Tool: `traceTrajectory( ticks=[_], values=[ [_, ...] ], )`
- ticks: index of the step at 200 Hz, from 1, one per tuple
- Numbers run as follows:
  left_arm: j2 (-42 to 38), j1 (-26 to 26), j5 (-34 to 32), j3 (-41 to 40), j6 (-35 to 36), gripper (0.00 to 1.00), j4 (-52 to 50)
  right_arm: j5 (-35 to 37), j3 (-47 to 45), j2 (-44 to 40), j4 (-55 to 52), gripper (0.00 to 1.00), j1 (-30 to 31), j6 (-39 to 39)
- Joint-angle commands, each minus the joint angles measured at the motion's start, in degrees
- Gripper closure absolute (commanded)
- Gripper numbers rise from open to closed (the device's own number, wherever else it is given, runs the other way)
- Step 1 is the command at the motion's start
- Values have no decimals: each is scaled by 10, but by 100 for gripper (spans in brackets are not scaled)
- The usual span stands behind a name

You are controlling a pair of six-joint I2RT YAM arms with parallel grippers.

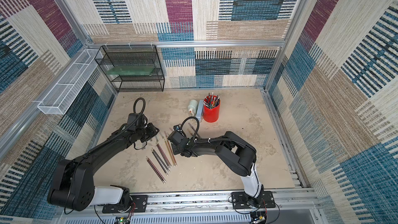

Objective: Remove the protective cover of the pencils
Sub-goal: Pick up the pencil from the center of the board.

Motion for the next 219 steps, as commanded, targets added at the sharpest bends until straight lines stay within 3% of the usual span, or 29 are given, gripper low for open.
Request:
traceTrajectory(
  ticks=[1,53,94,219],
  values=[
    [-42,0,-48,-24,-10,68,37,24,4,0,-32,77,8,0],
    [-121,0,-99,-73,-22,58,66,42,19,11,-62,77,15,3],
    [-147,0,-118,-102,-18,58,92,44,29,23,-71,77,15,-2],
    [-164,0,-64,-150,-22,55,192,36,40,26,-66,89,15,-3]
  ],
)
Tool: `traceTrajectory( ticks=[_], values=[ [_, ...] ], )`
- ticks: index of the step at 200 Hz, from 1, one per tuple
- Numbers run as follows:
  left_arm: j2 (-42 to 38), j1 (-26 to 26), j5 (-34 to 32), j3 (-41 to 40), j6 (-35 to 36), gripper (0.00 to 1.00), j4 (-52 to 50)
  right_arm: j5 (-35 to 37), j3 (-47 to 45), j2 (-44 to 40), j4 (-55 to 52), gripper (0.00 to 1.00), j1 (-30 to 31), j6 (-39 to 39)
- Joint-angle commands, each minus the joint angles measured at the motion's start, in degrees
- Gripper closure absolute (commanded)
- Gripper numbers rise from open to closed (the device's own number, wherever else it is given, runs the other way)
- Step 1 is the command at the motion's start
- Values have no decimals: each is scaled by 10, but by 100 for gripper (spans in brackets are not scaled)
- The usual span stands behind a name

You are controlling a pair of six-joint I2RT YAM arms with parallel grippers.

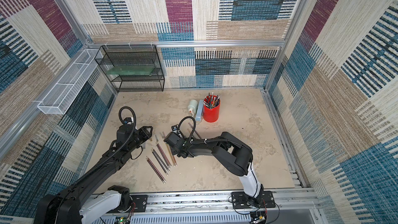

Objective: Remove the protective cover of the pencils
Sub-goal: Pick up the pencil from the center of the board.

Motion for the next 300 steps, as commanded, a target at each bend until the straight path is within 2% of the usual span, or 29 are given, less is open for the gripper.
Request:
traceTrajectory(
  ticks=[1,49,96,180,300],
  values=[
    [2,0,13,0,-10,55,27,-14,3,-1,-31,89,1,-3],
    [17,1,23,18,-31,53,3,-17,2,-11,-25,91,1,-1],
    [44,3,40,32,-41,66,-7,-25,-6,-11,-9,93,-1,2],
    [81,7,92,38,-50,61,25,-41,-22,-45,17,97,-3,-5],
    [195,7,199,59,-78,60,96,-74,-60,-98,80,100,1,-1]
  ],
)
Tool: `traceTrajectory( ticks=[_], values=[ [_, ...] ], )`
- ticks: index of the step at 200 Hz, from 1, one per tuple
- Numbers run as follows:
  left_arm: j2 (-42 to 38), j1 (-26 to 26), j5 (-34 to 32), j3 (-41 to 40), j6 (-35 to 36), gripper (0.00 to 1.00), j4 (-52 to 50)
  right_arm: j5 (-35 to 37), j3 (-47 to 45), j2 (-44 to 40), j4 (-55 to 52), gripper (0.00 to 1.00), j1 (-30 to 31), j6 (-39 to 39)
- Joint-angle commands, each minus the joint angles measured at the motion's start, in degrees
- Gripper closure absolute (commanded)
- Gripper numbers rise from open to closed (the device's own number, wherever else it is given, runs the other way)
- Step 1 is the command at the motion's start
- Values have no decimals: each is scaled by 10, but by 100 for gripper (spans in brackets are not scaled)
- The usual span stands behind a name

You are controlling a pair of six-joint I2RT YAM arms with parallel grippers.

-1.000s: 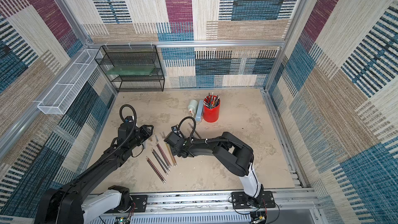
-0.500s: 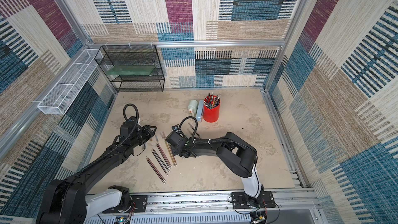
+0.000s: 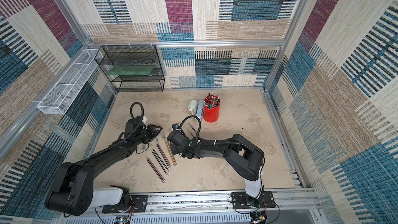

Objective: Remove the protective cover of the pencils
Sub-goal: Pick up the pencil from the center of the board, then remove the protective sleeve from the pencil.

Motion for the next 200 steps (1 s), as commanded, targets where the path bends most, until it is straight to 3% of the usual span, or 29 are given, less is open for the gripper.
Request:
traceTrajectory(
  ticks=[1,85,200],
  values=[
    [13,0,34,6,-16,60,40,-14,1,-8,29,100,1,1],
    [72,0,71,22,-27,60,66,-20,-4,-25,45,100,19,-3],
    [93,0,88,26,-35,80,81,-25,11,-7,42,100,11,-4]
  ],
)
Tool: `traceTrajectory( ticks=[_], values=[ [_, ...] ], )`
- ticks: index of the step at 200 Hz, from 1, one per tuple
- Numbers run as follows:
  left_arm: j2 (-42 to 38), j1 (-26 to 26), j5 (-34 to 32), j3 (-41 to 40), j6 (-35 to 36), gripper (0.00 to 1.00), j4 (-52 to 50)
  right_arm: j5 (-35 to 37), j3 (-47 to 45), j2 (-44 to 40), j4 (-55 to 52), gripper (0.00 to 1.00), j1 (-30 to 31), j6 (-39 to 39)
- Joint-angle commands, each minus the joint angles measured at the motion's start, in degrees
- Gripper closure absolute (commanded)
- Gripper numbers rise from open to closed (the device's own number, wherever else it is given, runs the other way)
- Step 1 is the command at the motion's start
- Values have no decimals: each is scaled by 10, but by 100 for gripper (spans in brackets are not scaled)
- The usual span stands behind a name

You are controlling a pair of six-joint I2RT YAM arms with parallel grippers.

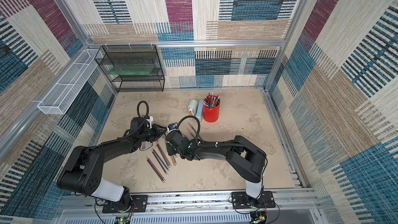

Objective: Remove the protective cover of the pencils
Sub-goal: Remove the protective sleeve from the pencil.

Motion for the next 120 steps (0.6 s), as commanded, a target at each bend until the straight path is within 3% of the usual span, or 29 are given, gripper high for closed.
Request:
traceTrajectory(
  ticks=[1,65,111,120],
  values=[
    [-3,1,2,4,-12,80,13,0,10,5,4,100,-3,-4],
    [3,0,6,11,-8,84,7,-3,19,8,1,100,-6,-5],
    [3,1,5,12,-8,92,2,-1,14,4,-1,100,-5,-3],
    [3,1,5,12,-8,93,1,-2,15,4,-3,94,-6,-2]
  ],
)
